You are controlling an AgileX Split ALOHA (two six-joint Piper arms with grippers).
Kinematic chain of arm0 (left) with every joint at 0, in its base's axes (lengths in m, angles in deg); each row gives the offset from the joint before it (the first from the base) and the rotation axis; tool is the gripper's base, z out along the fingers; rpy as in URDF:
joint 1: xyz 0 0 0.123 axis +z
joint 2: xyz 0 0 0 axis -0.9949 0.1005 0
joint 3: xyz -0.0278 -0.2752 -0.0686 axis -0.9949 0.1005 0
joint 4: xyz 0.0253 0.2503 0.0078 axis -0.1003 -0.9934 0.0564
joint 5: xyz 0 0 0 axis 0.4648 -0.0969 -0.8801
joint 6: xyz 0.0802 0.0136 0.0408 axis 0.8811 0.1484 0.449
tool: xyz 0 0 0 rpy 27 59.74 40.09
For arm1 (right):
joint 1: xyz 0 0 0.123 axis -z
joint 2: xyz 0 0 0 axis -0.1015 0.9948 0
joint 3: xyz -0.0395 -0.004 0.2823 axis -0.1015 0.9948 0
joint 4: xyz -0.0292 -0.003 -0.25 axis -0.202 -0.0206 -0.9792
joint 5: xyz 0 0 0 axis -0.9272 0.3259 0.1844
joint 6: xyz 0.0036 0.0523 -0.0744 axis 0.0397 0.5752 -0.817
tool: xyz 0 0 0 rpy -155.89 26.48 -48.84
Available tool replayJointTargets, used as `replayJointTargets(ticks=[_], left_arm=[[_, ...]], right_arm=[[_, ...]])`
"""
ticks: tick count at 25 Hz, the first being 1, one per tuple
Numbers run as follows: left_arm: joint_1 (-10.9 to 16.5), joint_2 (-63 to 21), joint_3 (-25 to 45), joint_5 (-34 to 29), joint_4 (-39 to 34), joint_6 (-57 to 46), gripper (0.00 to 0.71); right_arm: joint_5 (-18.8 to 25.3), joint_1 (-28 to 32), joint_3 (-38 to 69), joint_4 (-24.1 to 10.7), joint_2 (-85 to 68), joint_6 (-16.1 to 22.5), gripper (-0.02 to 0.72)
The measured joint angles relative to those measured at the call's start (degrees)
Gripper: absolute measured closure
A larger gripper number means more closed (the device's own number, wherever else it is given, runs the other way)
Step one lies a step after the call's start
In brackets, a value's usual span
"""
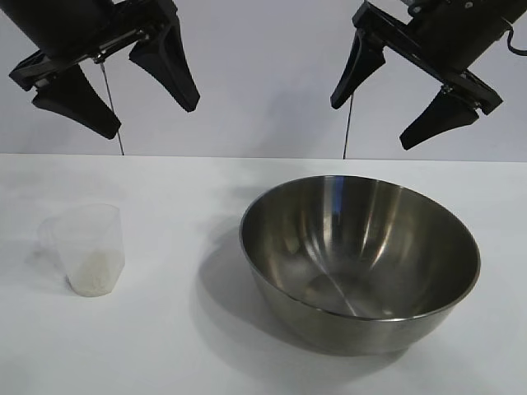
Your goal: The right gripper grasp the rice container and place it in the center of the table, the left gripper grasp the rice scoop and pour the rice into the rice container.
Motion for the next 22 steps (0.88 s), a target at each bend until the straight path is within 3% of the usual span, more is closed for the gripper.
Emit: replayJointTargets(ticks=[14,17,22], left_arm=[[0.0,0.0,0.0,0.0,0.0,0.0,0.024],[0.0,0.0,0.0,0.0,0.0,0.0,0.024],[0.0,0.0,0.0,0.0,0.0,0.0,0.024]], right_arm=[[0.5,0.0,0.0,0.0,0.0,0.0,0.060],[2.8,0.0,0.0,-4.4,-0.9,0.1,0.063],[7.4,0.0,0.0,-18.0,-3.5,4.6,0.063]])
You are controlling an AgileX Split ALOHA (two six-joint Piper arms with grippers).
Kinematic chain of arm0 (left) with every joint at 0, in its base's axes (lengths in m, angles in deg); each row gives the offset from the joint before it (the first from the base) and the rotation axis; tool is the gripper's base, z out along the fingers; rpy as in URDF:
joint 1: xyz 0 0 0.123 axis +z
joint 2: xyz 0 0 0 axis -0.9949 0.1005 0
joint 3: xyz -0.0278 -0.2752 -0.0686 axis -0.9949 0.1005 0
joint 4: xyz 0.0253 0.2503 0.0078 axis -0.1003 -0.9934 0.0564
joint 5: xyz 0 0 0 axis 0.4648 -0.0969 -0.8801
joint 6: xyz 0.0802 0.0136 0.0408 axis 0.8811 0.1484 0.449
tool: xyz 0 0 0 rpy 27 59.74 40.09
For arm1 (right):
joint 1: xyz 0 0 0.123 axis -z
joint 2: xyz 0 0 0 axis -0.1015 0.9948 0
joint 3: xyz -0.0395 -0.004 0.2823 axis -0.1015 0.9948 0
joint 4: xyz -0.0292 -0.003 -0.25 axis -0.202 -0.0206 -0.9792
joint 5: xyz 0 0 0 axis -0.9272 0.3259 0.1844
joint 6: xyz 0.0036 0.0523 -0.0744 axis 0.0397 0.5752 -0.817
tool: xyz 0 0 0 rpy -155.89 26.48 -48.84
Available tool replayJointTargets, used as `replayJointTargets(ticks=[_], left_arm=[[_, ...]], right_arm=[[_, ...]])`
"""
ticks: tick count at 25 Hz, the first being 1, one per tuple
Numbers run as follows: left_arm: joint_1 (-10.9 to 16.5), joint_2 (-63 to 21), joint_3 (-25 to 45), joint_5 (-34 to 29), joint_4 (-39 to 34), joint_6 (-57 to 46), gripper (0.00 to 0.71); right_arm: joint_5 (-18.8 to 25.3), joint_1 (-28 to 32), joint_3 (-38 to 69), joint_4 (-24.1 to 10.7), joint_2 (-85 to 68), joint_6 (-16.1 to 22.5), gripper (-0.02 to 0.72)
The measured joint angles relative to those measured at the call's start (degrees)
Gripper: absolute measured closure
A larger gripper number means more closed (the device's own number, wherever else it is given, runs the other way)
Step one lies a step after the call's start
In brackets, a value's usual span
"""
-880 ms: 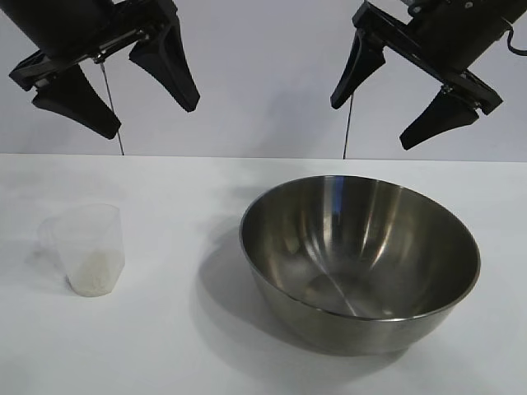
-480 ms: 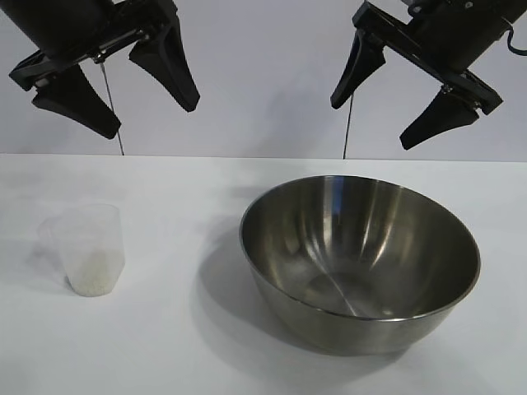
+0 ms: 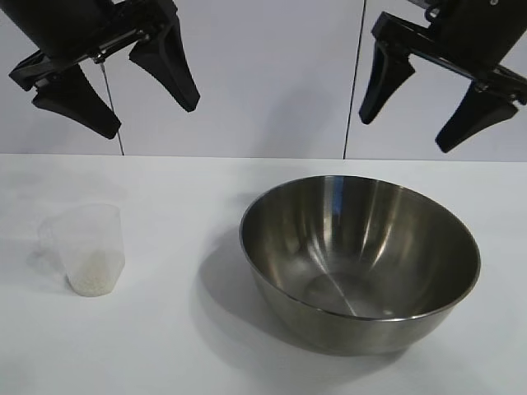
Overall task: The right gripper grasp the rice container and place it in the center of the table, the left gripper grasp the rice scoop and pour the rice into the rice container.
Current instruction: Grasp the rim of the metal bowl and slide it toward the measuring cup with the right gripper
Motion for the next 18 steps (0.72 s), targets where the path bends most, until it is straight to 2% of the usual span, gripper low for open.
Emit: replayJointTargets(ticks=[2,6,11,18], left_arm=[[0.0,0.0,0.0,0.0,0.0,0.0,0.024],[0.0,0.0,0.0,0.0,0.0,0.0,0.024],[0.0,0.0,0.0,0.4,0.0,0.0,0.024],[0.0,0.0,0.0,2.8,0.0,0.0,0.024]], right_arm=[[1.3,0.0,0.5,-3.6,-0.1,1.1,0.063],[-1.2,0.0,5.0,-4.8,-0.1,1.4,0.063],[-10.3,0.0,13.8,-4.7,-0.1,1.4,0.064],[-19.0,0.0,21.1,-2.9,-0.1,0.1,0.064]])
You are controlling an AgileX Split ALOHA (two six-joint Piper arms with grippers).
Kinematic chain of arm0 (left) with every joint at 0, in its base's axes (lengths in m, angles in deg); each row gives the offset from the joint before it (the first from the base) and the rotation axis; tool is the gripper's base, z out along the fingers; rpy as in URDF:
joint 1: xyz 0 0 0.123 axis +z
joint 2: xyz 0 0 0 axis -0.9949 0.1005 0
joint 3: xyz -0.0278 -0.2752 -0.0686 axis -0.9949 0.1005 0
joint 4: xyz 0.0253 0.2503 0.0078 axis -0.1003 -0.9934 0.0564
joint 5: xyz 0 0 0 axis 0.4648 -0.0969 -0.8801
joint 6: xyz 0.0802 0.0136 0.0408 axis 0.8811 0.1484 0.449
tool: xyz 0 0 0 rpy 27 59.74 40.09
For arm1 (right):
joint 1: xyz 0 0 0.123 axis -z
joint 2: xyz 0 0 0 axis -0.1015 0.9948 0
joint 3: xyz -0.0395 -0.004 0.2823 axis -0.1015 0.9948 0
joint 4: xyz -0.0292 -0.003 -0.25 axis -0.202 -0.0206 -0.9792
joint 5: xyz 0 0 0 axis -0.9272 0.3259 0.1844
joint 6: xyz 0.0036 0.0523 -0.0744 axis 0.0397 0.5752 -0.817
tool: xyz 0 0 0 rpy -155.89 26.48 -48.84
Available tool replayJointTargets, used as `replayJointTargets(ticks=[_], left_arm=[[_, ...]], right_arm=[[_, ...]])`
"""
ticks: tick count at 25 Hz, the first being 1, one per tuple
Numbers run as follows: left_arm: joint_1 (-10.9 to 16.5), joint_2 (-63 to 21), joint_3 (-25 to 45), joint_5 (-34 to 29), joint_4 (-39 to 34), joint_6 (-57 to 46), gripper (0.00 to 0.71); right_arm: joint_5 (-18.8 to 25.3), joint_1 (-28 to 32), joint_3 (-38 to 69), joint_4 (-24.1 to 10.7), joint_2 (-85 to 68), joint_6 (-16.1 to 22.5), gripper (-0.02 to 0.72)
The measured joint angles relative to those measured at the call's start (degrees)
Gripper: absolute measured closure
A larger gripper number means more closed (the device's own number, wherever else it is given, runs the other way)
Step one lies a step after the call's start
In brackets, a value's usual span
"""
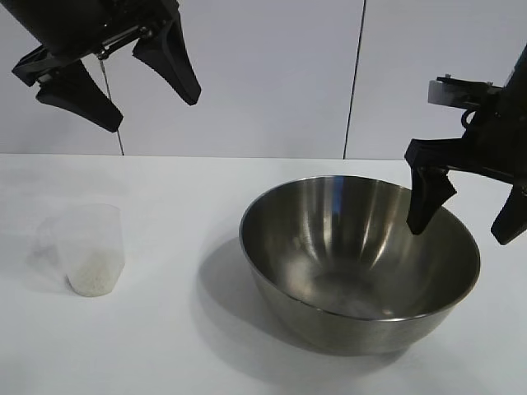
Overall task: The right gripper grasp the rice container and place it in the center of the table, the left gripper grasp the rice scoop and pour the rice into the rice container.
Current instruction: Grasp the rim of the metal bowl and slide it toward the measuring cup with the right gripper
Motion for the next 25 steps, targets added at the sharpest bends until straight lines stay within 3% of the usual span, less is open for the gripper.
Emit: replayJointTargets(ticks=[12,14,23,25], left_arm=[[0.0,0.0,0.0,0.0,0.0,0.0,0.024],[0.0,0.0,0.0,0.0,0.0,0.0,0.024],[0.0,0.0,0.0,-0.1,0.0,0.0,0.024],[0.0,0.0,0.0,-0.1,0.0,0.0,0.024]], right_arm=[[-3.2,-1.1,0.5,3.5,6.9,-1.9,0.101],[-3.4,-2.1,0.5,3.8,7.1,-1.9,0.156],[-4.2,-3.3,0.5,4.3,7.2,-1.5,0.602],[-4.2,-3.3,0.5,4.3,7.2,-1.5,0.664]])
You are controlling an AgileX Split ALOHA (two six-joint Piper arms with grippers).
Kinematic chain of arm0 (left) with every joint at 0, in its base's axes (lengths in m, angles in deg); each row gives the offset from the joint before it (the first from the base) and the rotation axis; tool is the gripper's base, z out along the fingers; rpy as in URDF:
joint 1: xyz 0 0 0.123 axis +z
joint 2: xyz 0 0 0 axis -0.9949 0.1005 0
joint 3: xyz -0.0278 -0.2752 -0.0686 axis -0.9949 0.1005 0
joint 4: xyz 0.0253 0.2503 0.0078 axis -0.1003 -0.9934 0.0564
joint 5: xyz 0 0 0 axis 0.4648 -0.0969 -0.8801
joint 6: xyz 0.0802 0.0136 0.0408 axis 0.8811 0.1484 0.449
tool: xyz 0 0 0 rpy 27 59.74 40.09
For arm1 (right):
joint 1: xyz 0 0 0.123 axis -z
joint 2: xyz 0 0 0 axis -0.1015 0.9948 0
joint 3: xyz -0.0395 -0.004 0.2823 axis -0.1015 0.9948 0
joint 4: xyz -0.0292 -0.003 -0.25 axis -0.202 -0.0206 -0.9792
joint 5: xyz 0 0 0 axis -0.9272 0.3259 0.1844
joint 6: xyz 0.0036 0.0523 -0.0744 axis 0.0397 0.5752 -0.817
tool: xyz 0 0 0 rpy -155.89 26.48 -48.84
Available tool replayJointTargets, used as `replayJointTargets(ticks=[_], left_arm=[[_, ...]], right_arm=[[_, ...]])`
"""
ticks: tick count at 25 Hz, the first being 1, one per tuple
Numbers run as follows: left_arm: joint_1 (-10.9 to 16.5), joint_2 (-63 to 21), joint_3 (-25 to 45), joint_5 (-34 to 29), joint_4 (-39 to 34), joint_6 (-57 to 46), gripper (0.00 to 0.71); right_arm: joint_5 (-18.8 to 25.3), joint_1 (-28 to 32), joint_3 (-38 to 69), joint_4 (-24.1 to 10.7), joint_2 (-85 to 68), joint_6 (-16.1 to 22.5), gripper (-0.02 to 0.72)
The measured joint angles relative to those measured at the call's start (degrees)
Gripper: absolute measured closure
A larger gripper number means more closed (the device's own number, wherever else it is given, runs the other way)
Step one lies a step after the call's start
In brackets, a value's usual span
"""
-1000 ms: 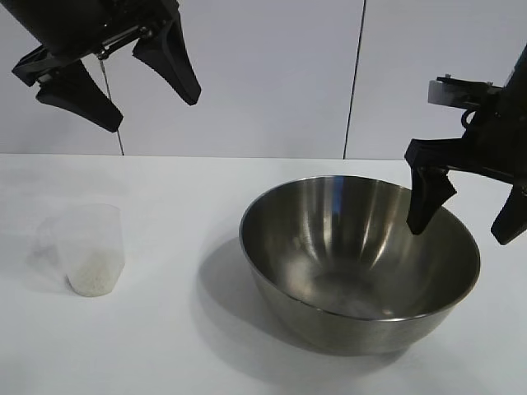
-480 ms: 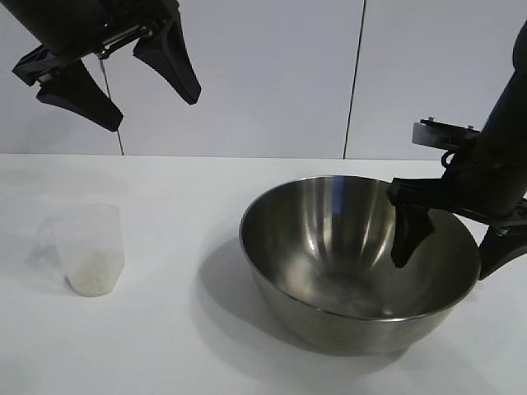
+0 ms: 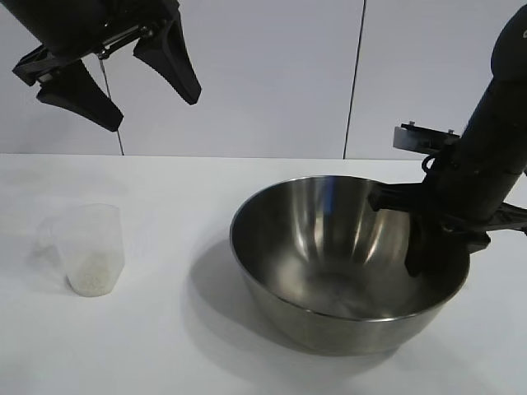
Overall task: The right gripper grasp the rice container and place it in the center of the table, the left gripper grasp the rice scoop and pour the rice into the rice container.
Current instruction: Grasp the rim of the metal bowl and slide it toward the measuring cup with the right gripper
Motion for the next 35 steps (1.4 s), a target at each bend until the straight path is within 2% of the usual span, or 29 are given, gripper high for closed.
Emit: replayJointTargets(ticks=[6,13,16,21,25,35], left_arm=[[0.0,0.0,0.0,0.0,0.0,0.0,0.024],[0.0,0.0,0.0,0.0,0.0,0.0,0.024],[0.0,0.0,0.0,0.0,0.0,0.0,0.024],[0.0,0.0,0.0,0.0,0.0,0.0,0.024],[0.0,0.0,0.0,0.0,0.0,0.0,0.024],[0.0,0.0,0.0,0.0,0.0,0.0,0.024]], right_arm=[[1.1,0.1,0.0,2.0,-0.7,-1.8,0.694],[4.0,4.7,0.1,13.6,-1.5,-11.3,0.694],[4.5,6.7,0.1,15.8,-2.3,-13.6,0.694],[4.7,6.7,0.1,16.4,-3.1,-14.0,0.694],[4.7,3.8,-0.4,16.3,-3.1,-13.2,0.694],[4.4,-5.0,-6.2,12.8,0.0,-6.8,0.694]])
